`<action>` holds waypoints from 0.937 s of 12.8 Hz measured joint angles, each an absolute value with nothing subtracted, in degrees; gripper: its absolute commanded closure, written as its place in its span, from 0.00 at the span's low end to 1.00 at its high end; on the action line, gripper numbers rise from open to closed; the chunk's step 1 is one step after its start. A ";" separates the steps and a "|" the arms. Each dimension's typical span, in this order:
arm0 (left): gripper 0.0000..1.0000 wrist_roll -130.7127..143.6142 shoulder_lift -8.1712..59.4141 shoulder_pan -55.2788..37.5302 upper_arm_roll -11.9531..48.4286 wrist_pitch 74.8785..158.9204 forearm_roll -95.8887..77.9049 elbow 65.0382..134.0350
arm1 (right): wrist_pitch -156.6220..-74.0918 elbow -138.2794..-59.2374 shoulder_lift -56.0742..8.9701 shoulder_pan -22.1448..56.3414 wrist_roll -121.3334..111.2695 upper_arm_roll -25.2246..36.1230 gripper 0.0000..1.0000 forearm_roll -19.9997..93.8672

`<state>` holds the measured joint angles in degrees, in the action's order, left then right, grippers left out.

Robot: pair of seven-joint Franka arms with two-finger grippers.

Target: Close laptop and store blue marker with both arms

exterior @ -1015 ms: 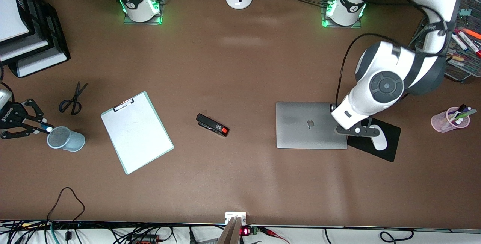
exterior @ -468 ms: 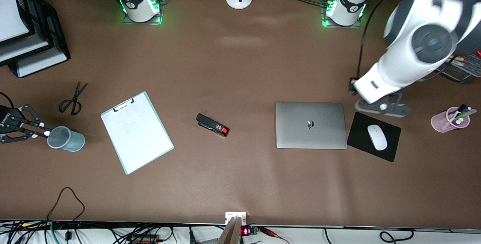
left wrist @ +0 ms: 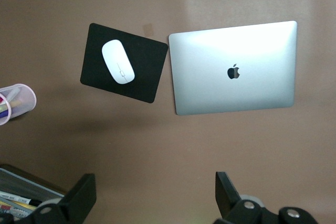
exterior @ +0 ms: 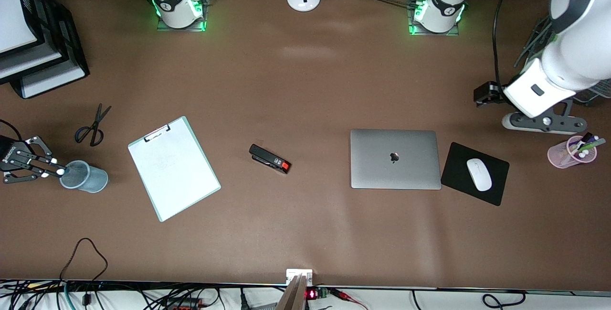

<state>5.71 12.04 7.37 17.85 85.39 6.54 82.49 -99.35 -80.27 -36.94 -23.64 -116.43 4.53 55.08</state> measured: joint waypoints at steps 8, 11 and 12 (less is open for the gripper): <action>0.00 8.26 3.13 -0.16 3.72 97.64 -0.63 93.76 | -96.83 -80.16 -41.51 -26.23 -122.43 4.47 0.83 59.63; 0.00 8.51 -1.00 -0.92 3.61 100.33 0.09 98.11 | -96.80 -80.10 -42.27 -26.23 -122.80 4.45 0.00 60.28; 0.00 8.46 -1.93 -1.01 3.60 100.63 0.76 99.19 | -96.80 -80.07 -42.30 -26.25 -122.80 4.45 0.00 60.31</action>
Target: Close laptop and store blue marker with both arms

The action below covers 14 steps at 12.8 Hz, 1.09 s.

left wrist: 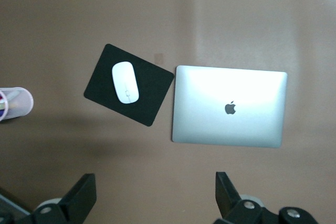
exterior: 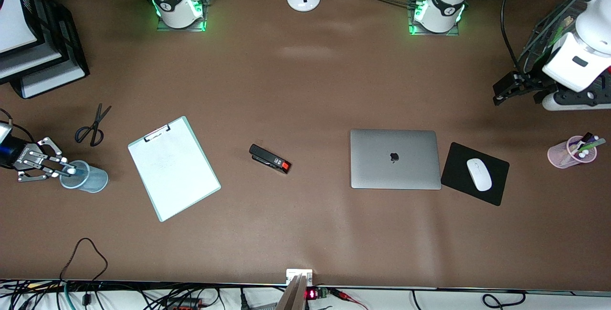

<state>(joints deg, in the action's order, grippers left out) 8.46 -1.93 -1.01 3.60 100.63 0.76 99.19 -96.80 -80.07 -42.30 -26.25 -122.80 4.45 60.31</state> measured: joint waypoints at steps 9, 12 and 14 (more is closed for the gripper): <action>0.00 6.66 -2.45 -1.75 3.61 98.15 1.91 99.76 | -95.93 -78.04 -38.07 -24.80 -110.50 3.73 0.00 53.09; 0.00 6.57 -2.45 -1.75 3.61 97.76 1.92 99.54 | -96.06 -78.02 -35.11 -21.06 -101.80 3.73 0.00 47.09; 0.00 6.52 -2.45 -1.75 3.61 97.20 1.92 99.51 | -96.08 -77.93 -33.60 -19.16 -94.45 3.74 0.00 42.54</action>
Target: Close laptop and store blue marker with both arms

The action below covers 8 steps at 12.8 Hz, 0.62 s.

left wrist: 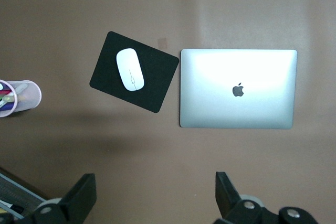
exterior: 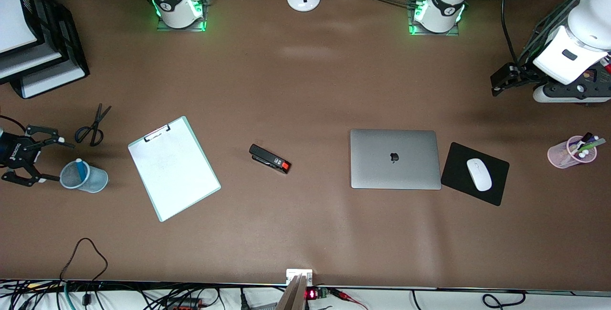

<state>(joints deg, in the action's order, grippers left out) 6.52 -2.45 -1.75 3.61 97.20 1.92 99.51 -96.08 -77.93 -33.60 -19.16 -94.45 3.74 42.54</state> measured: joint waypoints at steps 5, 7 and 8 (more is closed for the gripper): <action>0.00 6.47 -2.45 -1.77 3.61 96.75 1.92 99.49 | -96.10 -77.46 -26.30 -11.37 -69.23 3.68 0.00 27.79; 0.00 6.47 -2.45 -1.77 3.61 96.71 1.92 99.49 | -96.00 -77.47 -24.18 -8.88 -60.72 3.67 0.00 22.80; 0.00 6.46 -2.45 -1.78 3.61 96.71 1.92 99.48 | -95.96 -77.48 -23.68 -8.02 -56.96 3.66 0.00 20.93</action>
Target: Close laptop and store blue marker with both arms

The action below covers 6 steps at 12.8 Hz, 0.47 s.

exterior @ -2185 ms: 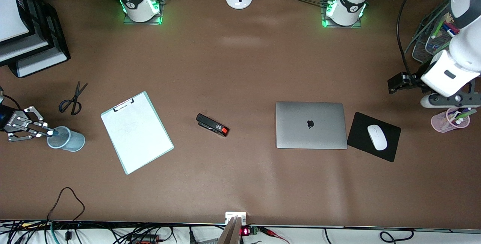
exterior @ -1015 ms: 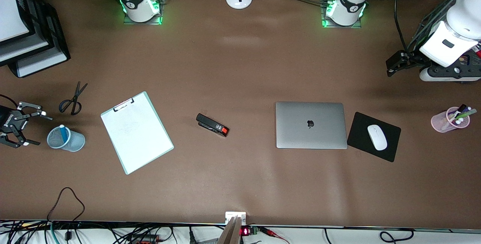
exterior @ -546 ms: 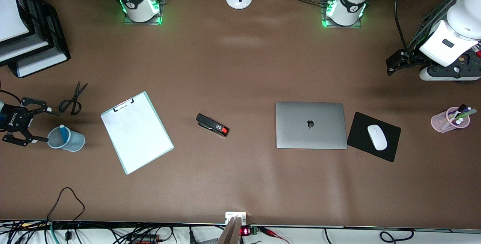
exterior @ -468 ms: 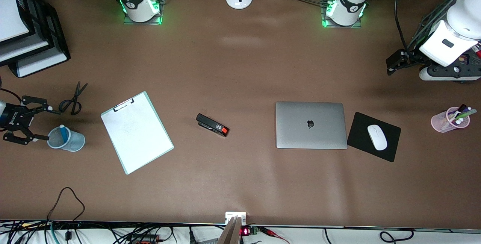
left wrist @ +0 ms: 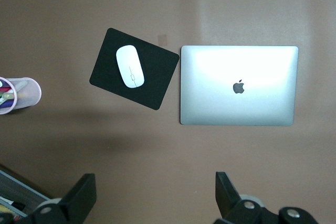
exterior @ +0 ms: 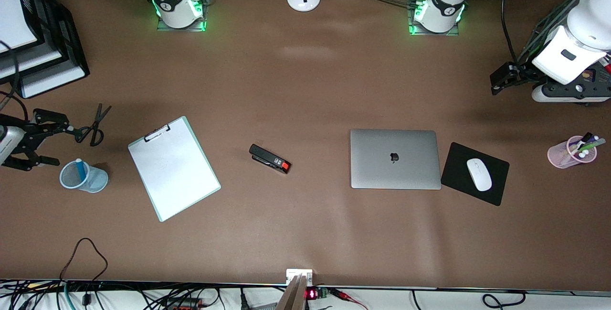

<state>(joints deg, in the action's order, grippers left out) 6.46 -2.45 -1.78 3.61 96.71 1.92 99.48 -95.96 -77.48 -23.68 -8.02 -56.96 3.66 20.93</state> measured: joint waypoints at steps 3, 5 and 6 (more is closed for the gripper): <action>0.00 6.45 -2.45 -1.83 3.63 96.71 1.92 99.47 | -95.96 -77.60 -23.50 -6.38 -50.02 3.65 0.00 16.70; 0.00 6.44 -2.45 -1.86 3.63 96.71 1.92 99.47 | -95.96 -77.63 -23.51 -5.69 -44.71 3.66 0.00 14.45; 0.00 6.43 -2.45 -1.87 3.63 96.71 1.92 99.47 | -95.96 -77.60 -23.46 -5.46 -42.27 3.67 0.00 12.87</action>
